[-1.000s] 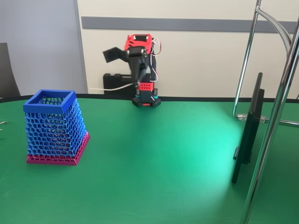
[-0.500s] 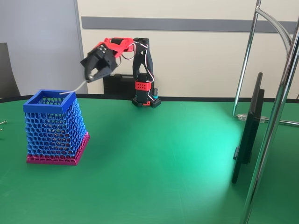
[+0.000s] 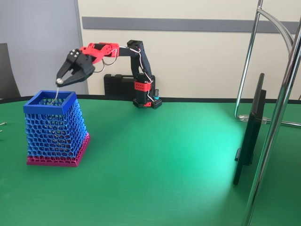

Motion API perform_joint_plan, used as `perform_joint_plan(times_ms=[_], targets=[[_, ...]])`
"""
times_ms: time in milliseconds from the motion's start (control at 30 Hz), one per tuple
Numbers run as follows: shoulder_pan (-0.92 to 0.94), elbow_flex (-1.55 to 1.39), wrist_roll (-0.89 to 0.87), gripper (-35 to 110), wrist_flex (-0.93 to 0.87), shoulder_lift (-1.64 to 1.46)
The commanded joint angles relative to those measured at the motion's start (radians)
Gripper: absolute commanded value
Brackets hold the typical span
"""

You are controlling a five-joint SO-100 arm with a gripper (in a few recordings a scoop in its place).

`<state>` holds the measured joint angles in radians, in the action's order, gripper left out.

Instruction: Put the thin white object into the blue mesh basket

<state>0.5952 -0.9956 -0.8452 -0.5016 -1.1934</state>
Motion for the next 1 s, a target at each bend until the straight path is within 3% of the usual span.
perform_joint_plan(times_ms=[0, 433, 600, 967], targets=[[0.037, 0.032, -0.018, 10, 0.046, 0.006], [0.14, -0.169, 0.046, 24, 0.179, -0.097], [0.089, -0.4, 0.206, 20, 0.287, -0.267], [-0.172, -0.851, 0.624, 7, 0.268, -0.693]])
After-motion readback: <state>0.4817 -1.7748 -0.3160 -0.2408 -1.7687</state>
